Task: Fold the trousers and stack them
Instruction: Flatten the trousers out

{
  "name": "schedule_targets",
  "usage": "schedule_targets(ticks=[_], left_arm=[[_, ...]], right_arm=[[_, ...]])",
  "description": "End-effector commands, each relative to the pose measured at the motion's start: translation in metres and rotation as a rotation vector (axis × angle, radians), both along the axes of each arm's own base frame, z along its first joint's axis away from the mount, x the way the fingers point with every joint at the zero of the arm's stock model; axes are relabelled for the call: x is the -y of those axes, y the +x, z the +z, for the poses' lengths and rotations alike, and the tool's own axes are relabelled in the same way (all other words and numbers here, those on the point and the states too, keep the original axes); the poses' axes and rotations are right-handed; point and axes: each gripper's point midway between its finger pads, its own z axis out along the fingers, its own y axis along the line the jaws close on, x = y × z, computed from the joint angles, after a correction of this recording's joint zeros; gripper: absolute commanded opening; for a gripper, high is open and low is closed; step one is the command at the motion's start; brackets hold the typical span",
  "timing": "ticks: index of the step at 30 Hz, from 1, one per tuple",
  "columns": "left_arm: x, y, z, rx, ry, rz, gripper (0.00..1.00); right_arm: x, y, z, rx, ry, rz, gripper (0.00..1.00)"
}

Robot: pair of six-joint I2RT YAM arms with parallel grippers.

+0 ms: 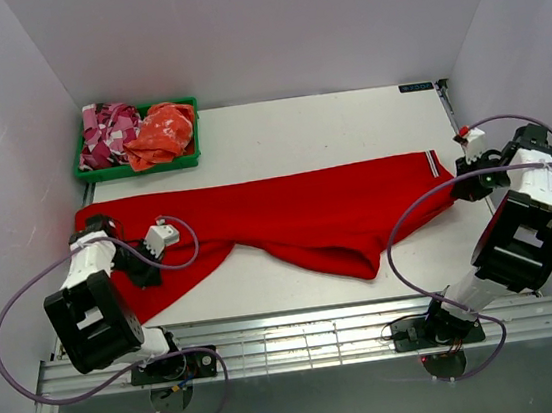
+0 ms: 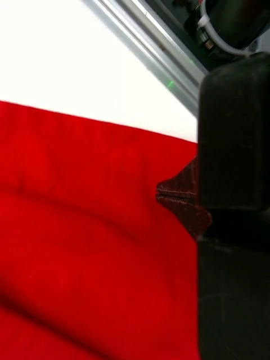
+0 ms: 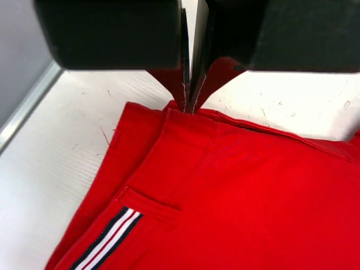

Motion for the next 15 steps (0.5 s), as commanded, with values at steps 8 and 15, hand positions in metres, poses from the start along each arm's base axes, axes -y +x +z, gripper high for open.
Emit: schedule_targets(ticks=[8, 15], left_arm=[[0.002, 0.032, 0.113, 0.098, -0.191, 0.088, 0.00], [0.015, 0.000, 0.072, 0.021, -0.181, 0.009, 0.52]], right_arm=[[0.044, 0.026, 0.094, 0.127, -0.052, -0.106, 0.08], [0.010, -0.010, 0.051, -0.026, 0.025, 0.043, 0.89]])
